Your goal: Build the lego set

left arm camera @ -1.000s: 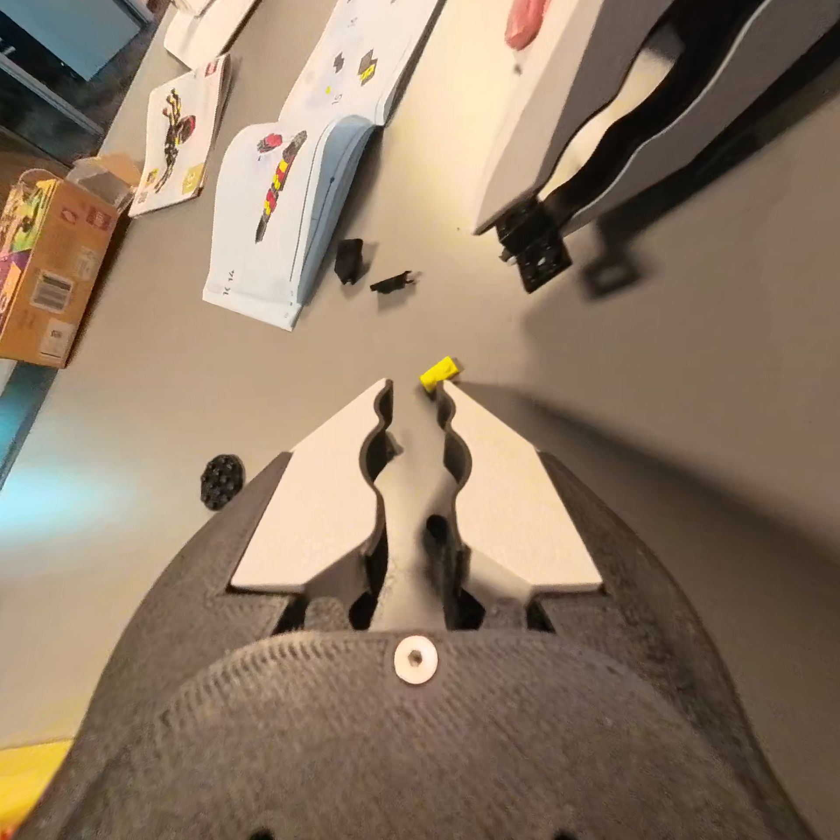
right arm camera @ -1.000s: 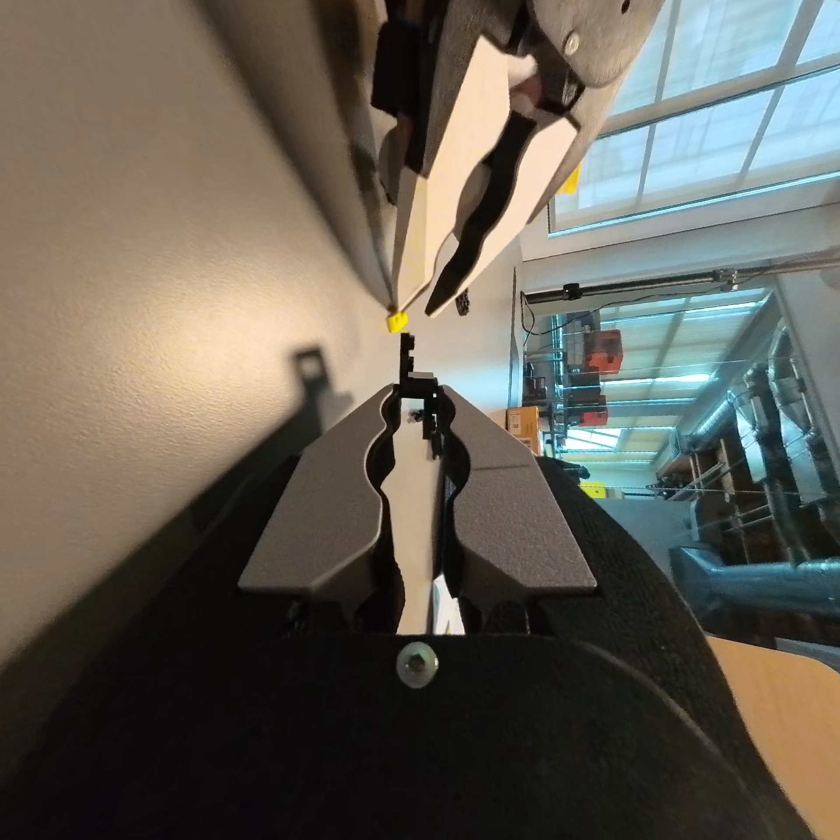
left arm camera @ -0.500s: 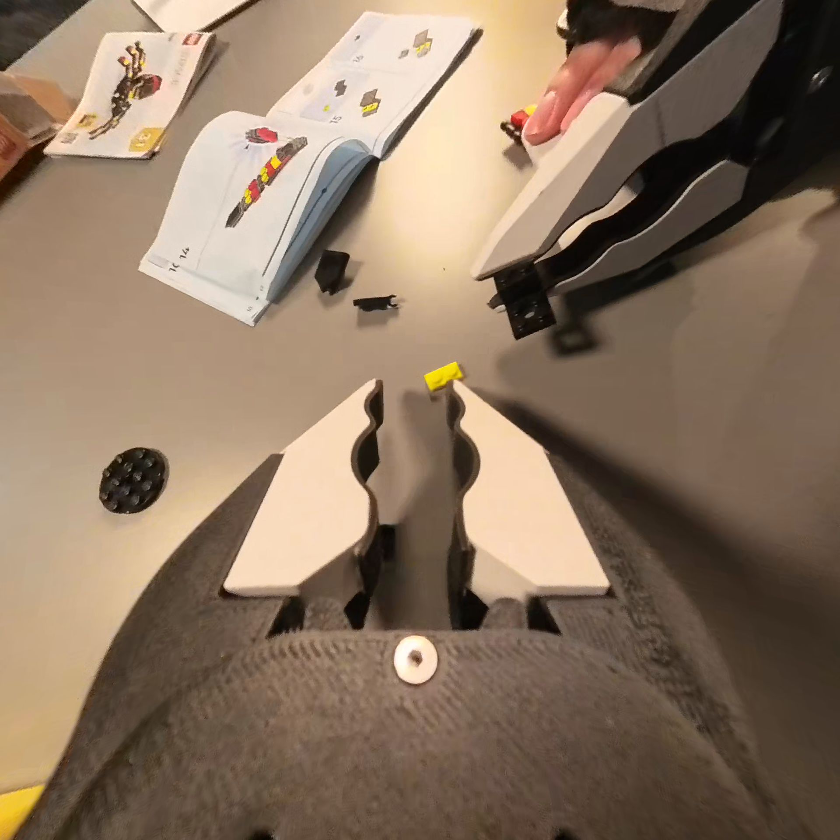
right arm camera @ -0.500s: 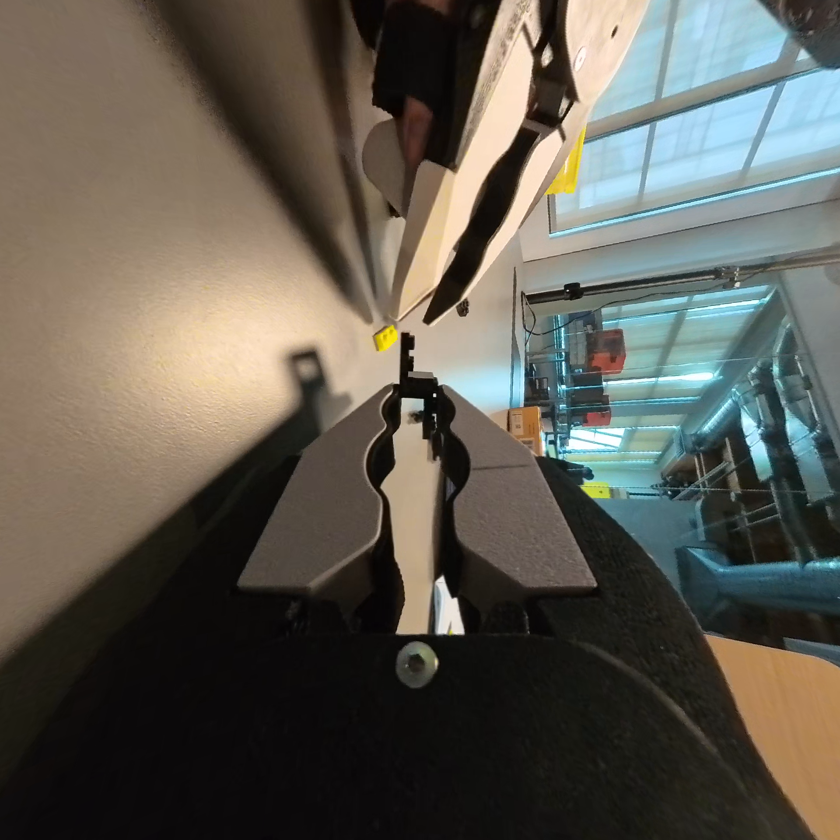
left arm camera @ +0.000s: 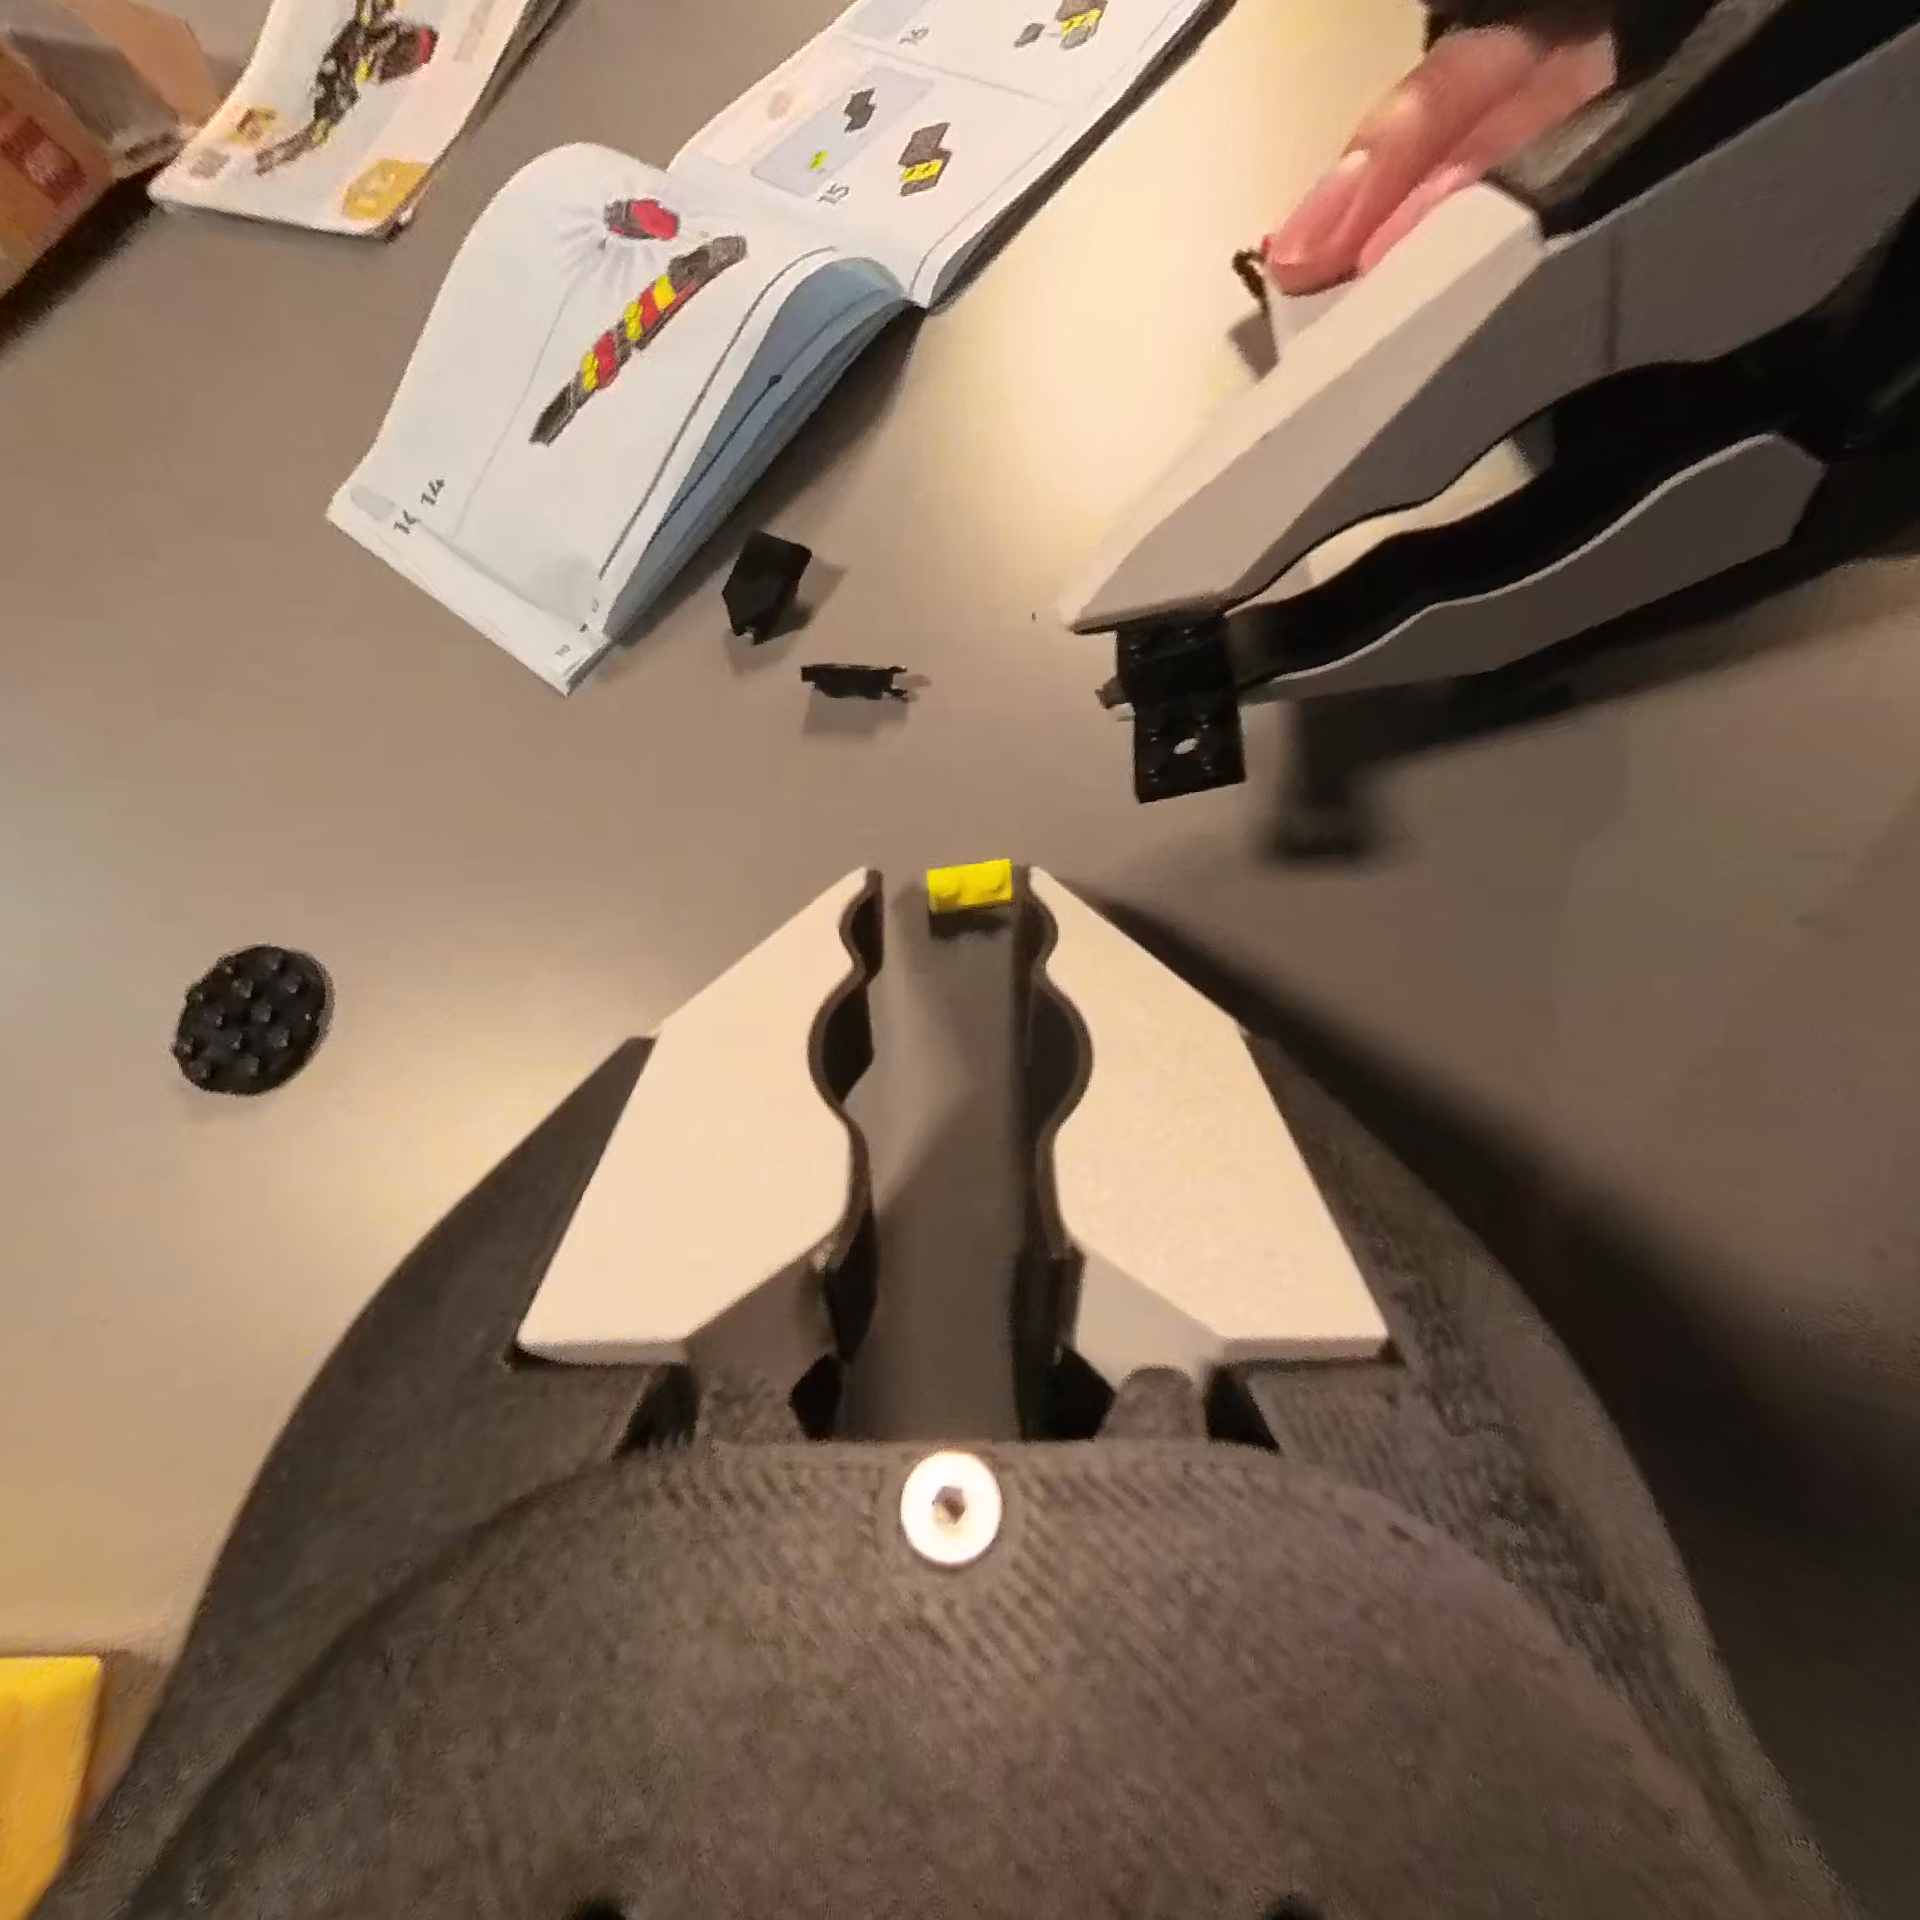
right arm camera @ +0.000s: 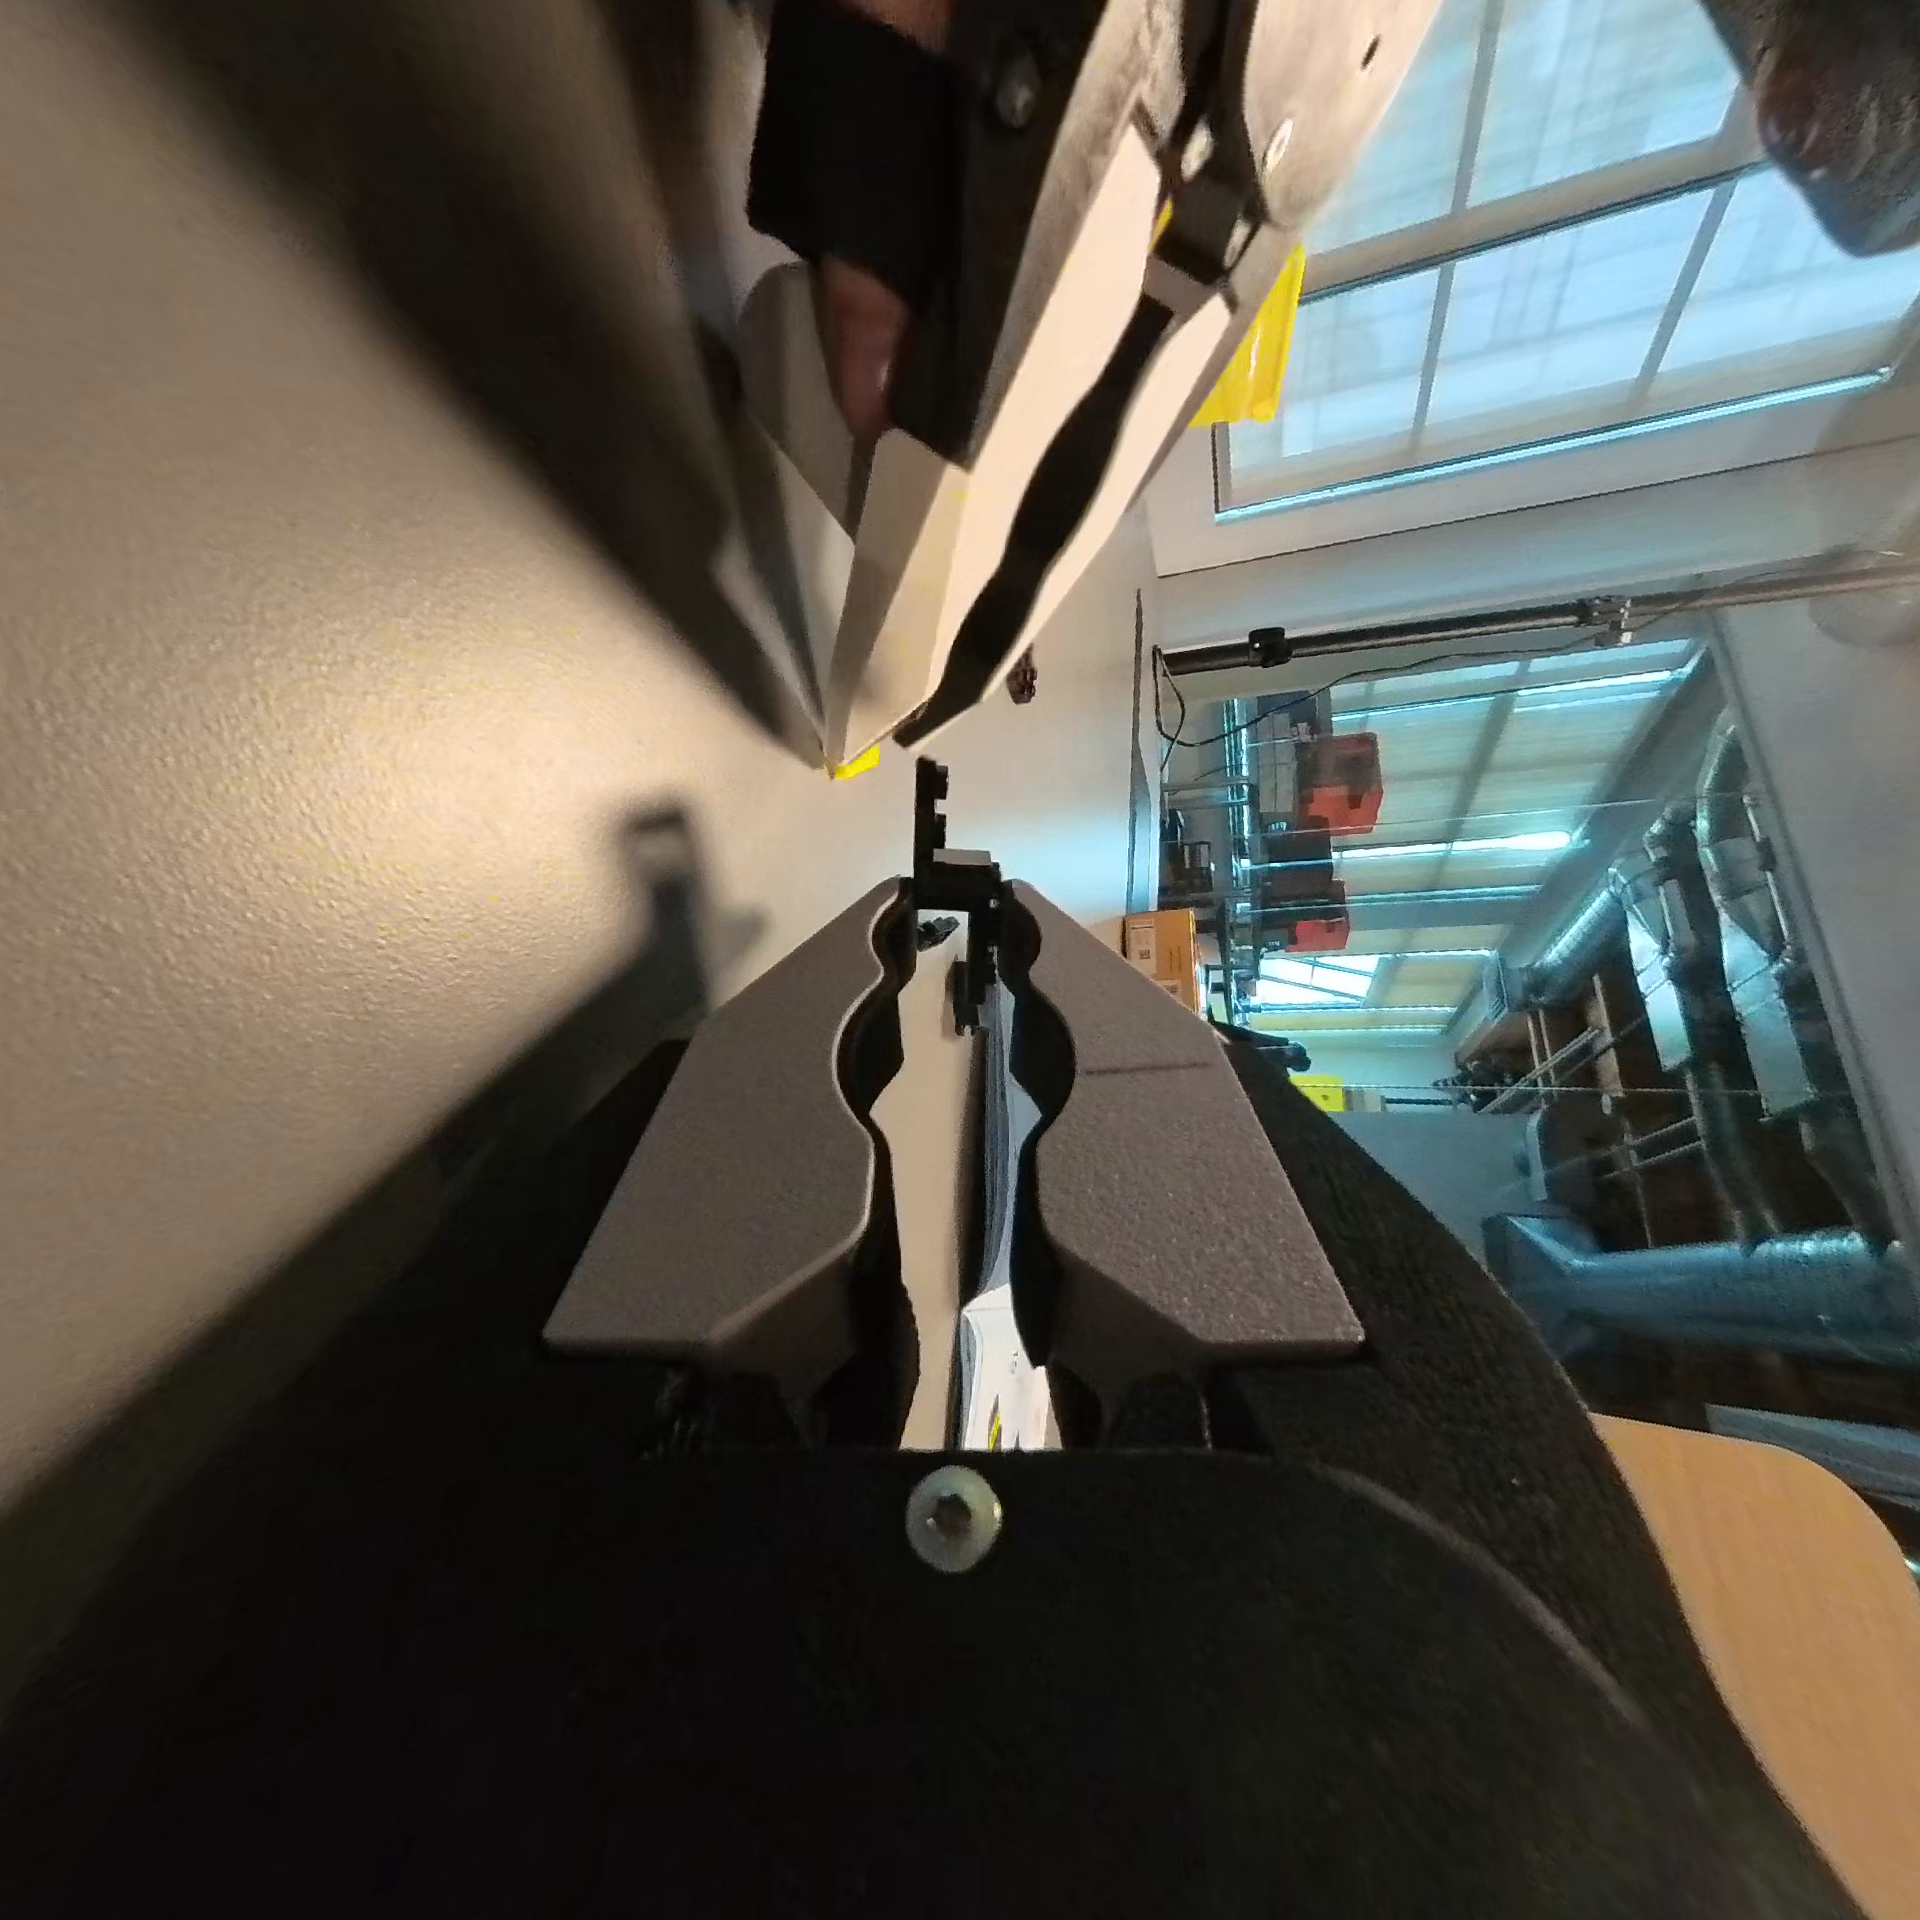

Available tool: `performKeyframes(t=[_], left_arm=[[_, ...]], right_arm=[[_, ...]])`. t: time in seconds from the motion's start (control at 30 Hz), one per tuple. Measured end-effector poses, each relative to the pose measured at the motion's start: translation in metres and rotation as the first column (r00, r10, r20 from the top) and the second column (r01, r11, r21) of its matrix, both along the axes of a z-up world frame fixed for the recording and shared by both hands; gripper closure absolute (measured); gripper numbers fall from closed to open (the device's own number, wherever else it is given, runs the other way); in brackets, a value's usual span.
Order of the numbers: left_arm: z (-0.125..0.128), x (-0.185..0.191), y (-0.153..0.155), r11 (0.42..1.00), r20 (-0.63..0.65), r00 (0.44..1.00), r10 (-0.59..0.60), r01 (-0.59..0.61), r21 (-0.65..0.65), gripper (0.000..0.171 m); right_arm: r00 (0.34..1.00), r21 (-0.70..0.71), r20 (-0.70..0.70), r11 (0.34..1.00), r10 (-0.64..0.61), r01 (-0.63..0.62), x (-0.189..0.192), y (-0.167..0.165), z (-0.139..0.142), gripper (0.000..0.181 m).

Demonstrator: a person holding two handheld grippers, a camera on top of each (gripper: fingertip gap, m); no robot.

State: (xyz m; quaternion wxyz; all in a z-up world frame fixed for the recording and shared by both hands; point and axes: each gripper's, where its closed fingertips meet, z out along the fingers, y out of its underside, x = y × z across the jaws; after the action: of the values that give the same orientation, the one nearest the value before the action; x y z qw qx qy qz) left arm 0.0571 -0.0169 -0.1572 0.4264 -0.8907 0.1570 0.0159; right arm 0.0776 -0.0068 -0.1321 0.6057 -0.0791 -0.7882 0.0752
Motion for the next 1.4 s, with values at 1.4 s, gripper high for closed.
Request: performKeyframes(t=[1.4], left_arm=[[0.032,0.044,-0.006,0.982,0.085,0.996,0.014,0.002,-0.189,0.157]], right_arm=[[0.999,0.142,-0.046,0.99,0.026,-0.019,-0.001,-0.01,0.0,0.168]])
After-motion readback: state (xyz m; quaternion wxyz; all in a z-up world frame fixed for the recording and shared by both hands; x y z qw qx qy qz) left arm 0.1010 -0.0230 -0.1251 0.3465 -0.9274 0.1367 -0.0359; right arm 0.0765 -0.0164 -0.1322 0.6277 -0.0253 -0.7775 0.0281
